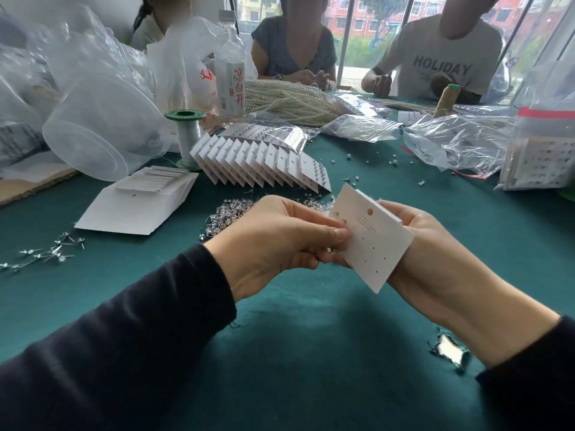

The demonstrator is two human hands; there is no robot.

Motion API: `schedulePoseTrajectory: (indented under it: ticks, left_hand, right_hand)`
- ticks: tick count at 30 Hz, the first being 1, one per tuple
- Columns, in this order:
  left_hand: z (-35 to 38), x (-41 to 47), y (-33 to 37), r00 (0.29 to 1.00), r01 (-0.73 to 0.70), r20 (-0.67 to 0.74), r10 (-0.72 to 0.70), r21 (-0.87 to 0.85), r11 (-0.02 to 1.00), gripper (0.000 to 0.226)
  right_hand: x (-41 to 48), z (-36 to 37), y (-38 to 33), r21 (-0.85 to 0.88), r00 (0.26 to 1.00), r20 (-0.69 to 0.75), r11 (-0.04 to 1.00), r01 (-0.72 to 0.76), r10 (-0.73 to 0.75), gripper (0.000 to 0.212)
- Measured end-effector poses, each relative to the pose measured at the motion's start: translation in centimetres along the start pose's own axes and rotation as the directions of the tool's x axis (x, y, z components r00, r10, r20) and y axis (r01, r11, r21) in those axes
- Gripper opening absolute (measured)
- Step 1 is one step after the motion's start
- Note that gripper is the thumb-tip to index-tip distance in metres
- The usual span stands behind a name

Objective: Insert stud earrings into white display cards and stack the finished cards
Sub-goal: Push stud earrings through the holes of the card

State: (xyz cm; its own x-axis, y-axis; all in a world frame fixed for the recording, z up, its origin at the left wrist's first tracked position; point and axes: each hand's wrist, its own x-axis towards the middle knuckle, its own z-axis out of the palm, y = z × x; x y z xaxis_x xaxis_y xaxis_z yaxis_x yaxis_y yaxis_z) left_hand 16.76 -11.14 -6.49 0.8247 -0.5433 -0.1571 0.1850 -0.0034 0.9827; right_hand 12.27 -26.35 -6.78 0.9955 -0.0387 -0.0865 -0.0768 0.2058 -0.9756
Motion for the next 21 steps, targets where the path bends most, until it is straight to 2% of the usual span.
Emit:
schedulePoseTrajectory:
  ticks: [6,9,13,15,18,20,21]
  left_hand:
    - [-0.1,0.1,-0.2,1.0,0.008,0.026,-0.008,0.019,1.0,0.01]
    - [0.0,0.2,-0.3,1.0,-0.001,0.015,0.001,0.004,1.0,0.011]
    - [0.2,0.3,-0.6,1.0,0.005,-0.002,-0.005,-0.043,0.999,0.01]
    - [0.5,0.2,-0.7,1.0,0.017,-0.015,-0.018,-0.071,0.997,0.012]
    - [0.9,0.2,-0.7,0.998,0.057,-0.015,-0.06,-0.159,0.986,0.03]
    - [1.1,0.0,-0.6,0.997,0.082,0.029,-0.077,-0.223,0.971,0.043]
    - [1.2,-0.1,-0.6,0.997,0.071,0.053,-0.061,-0.215,0.974,0.041]
  right_hand:
    - [-0.1,-0.3,0.1,-0.139,0.999,0.0,0.989,0.04,-0.041,0.055]
    - [-0.1,-0.1,0.1,-0.182,0.997,0.006,0.98,0.08,-0.081,0.024]
    - [0.0,-0.1,0.4,-0.333,0.975,-0.02,0.921,0.204,-0.223,0.016]
    - [0.1,-0.1,0.6,-0.501,0.939,-0.046,0.821,0.273,-0.341,0.017]
    - [0.3,0.1,1.0,-0.744,0.847,-0.031,0.578,0.335,-0.531,0.013]
    - [0.1,0.3,1.0,-0.819,0.787,-0.008,0.455,0.348,-0.617,0.011]
    - [0.0,0.4,1.0,-0.835,0.764,0.017,0.412,0.366,-0.645,0.01]
